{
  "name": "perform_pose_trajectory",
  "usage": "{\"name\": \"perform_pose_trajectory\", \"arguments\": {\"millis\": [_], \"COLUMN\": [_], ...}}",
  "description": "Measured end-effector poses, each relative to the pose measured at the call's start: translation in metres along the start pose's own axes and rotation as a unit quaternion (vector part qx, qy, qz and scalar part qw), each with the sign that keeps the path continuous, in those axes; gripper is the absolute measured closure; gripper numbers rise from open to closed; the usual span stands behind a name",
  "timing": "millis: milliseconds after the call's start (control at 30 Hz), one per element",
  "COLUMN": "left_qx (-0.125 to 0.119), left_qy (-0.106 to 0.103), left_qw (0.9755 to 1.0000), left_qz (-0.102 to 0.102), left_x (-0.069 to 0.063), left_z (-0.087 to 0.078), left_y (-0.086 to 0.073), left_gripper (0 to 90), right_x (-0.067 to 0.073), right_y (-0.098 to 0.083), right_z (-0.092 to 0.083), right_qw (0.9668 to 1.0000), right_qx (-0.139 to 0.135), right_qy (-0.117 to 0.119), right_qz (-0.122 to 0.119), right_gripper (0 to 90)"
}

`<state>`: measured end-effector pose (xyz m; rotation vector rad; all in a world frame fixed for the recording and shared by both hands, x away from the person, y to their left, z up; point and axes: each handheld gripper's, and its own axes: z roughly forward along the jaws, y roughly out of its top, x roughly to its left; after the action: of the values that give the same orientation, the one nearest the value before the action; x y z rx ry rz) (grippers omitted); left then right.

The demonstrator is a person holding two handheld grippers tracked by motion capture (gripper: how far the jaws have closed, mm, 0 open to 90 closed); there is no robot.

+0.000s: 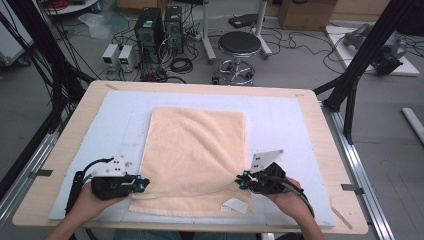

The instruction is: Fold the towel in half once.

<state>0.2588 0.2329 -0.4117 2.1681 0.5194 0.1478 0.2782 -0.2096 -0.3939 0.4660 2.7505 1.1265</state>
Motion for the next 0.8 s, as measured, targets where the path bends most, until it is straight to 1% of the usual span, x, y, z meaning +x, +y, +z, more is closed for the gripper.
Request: {"name": "perform_pose_trajectory", "arguments": {"millis": [33, 67, 100, 133, 200, 233, 267, 333, 400, 433, 467, 500, 533, 600, 667, 733, 800], "left_qx": [0.006, 0.008, 0.017, 0.025, 0.04, 0.043, 0.043, 0.046, 0.044, 0.047, 0.048, 0.045, 0.041, 0.03, 0.012, -0.005, -0.011], "left_qy": [-0.007, -0.012, -0.017, -0.017, -0.026, -0.027, -0.027, -0.021, -0.019, -0.014, -0.012, -0.005, -0.005, -0.003, -0.001, 0.0, -0.002], "left_qw": [1.0, 0.9999, 0.9997, 0.9995, 0.9989, 0.9987, 0.9987, 0.9987, 0.9987, 0.9987, 0.9986, 0.9988, 0.9989, 0.9993, 0.9997, 0.9997, 0.9995], "left_qz": [-0.001, -0.004, -0.005, -0.001, 0.0, 0.003, 0.006, 0.01, 0.016, 0.014, 0.017, 0.02, 0.022, 0.022, 0.023, 0.025, 0.03], "left_x": [0.001, 0.001, 0.001, 0.001, 0.003, 0.003, 0.004, 0.005, 0.004, 0.003, 0.003, 0.002, 0.001, -0.001, -0.003, -0.006, -0.01], "left_z": [0.006, 0.009, 0.015, 0.02, 0.027, 0.03, 0.032, 0.032, 0.032, 0.032, 0.032, 0.031, 0.029, 0.024, 0.016, 0.007, 0.0], "left_y": [-0.002, -0.002, -0.003, -0.004, -0.004, -0.005, -0.005, -0.004, -0.004, -0.003, -0.002, -0.002, -0.001, 0.002, 0.007, 0.012, 0.017], "left_gripper": [77.4, 72.7, 69.2, 65.9, 63.5, 63.5, 64.5, 71.8, 81.5, 83.8, 84.8, 85.3, 85.6, 85.8, 85.8, 85.8, 85.8], "right_x": [-0.001, -0.003, -0.005, -0.007, -0.009, -0.01, -0.01, -0.012, -0.012, -0.012, -0.013, -0.013, -0.013, -0.012, -0.01, -0.007, -0.004], "right_y": [-0.001, -0.005, -0.007, -0.01, -0.014, -0.016, -0.017, -0.019, -0.02, -0.021, -0.021, -0.021, -0.021, -0.019, -0.016, -0.011, -0.005], "right_z": [0.002, 0.006, 0.008, 0.011, 0.014, 0.015, 0.016, 0.019, 0.022, 0.024, 0.025, 0.025, 0.024, 0.019, 0.01, 0.0, -0.009], "right_qw": [1.0, 0.9999, 0.9999, 0.9998, 0.9996, 0.9995, 0.9994, 0.9993, 0.9991, 0.9991, 0.9992, 0.9992, 0.9994, 0.9994, 0.9995, 0.9998, 0.9999], "right_qx": [0.007, 0.013, 0.011, 0.01, 0.01, 0.012, 0.013, 0.014, 0.018, 0.02, 0.02, 0.019, 0.016, 0.012, 0.002, -0.006, -0.014], "right_qy": [-0.001, -0.001, -0.001, 0.001, 0.007, 0.01, 0.008, 0.012, 0.016, 0.017, 0.017, 0.019, 0.018, 0.017, 0.015, 0.008, 0.004], "right_qz": [0.002, 0.008, 0.01, 0.019, 0.027, 0.028, 0.03, 0.032, 0.033, 0.033, 0.031, 0.03, 0.027, 0.028, 0.026, 0.017, 0.008], "right_gripper": [82.7, 82.4, 82.1, 81.5, 80.8, 80.4, 79.2, 77.9, 78.2, 79.7, 80.6, 81.5, 82.3, 83.1, 83.5, 83.6, 83.6]}}
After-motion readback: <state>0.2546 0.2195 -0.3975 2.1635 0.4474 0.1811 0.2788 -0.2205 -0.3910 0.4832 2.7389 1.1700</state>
